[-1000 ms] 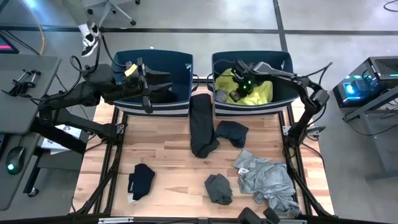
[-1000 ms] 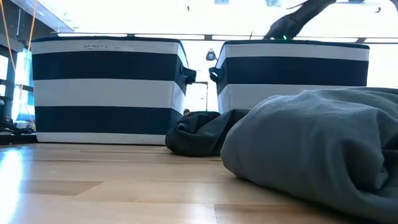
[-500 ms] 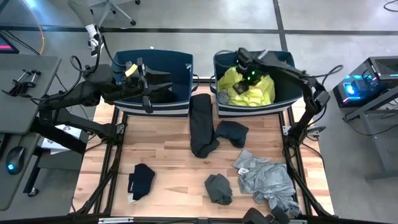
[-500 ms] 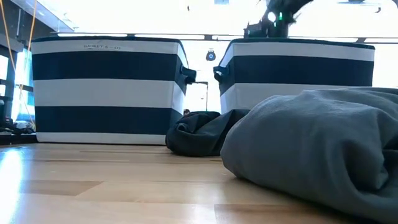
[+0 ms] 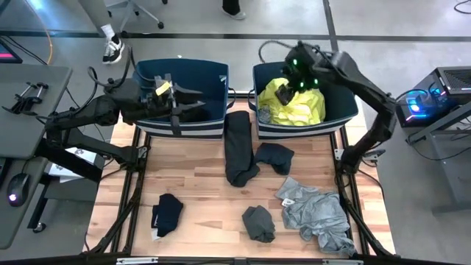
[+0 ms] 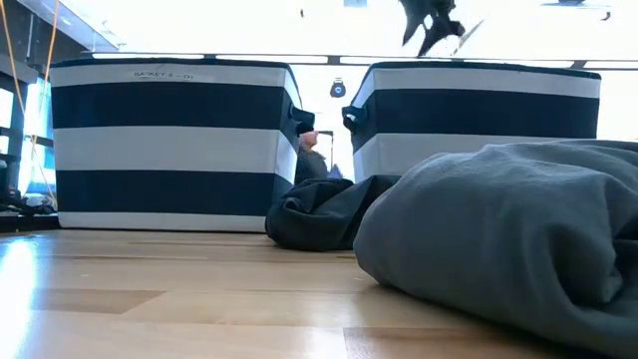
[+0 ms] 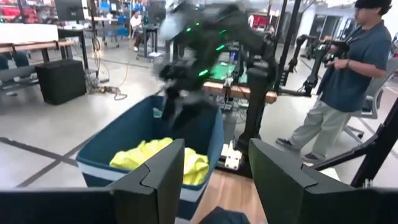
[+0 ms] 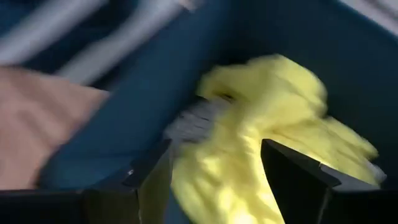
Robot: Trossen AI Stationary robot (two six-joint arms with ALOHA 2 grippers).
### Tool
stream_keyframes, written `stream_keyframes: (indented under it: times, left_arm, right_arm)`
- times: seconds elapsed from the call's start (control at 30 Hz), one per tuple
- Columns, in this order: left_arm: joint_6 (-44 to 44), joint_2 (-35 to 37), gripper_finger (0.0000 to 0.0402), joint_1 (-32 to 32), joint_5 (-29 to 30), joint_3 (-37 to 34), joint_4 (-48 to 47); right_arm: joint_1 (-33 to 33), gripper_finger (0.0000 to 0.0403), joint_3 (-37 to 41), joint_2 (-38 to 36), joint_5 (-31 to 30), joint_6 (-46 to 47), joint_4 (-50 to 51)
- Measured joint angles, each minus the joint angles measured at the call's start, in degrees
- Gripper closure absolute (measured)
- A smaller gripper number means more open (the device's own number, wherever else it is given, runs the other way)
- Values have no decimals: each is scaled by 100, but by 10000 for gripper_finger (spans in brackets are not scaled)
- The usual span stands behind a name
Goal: Sort clothes
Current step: Put the gray shirt into the left blue laundry bin
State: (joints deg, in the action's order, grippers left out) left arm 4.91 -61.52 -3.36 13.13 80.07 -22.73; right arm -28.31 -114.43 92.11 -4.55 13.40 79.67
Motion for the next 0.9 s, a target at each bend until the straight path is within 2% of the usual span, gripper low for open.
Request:
stream_keyframes:
  times: [0.17,0.3,0.4,0.53,0.67,0.77,0.9]
  left_arm:
    - [-2,0,234,0,0,0,-159]
    - [-46,0,234,0,-2,0,-215]
    - [-44,2,234,0,-2,0,-325]
    - [-46,2,234,0,-7,0,-592]
    - [-50,2,234,0,-9,0,-935]
    - [-50,2,234,0,-9,0,-1327]
    - [-45,2,234,0,-11,0,-2091]
  right_arm:
    - [1596,171,222,-418,-40,-205,-833]
    - [2810,171,478,-479,-34,-274,-1257]
    - [3486,171,837,-475,293,66,-1444]
    - [4128,171,1594,-469,968,966,-1703]
    - [4623,171,2584,-467,1553,1580,-2528]
    - [4968,171,3491,-467,1834,1667,-3713]
    - [5368,171,4733,-438,1730,1649,-5544]
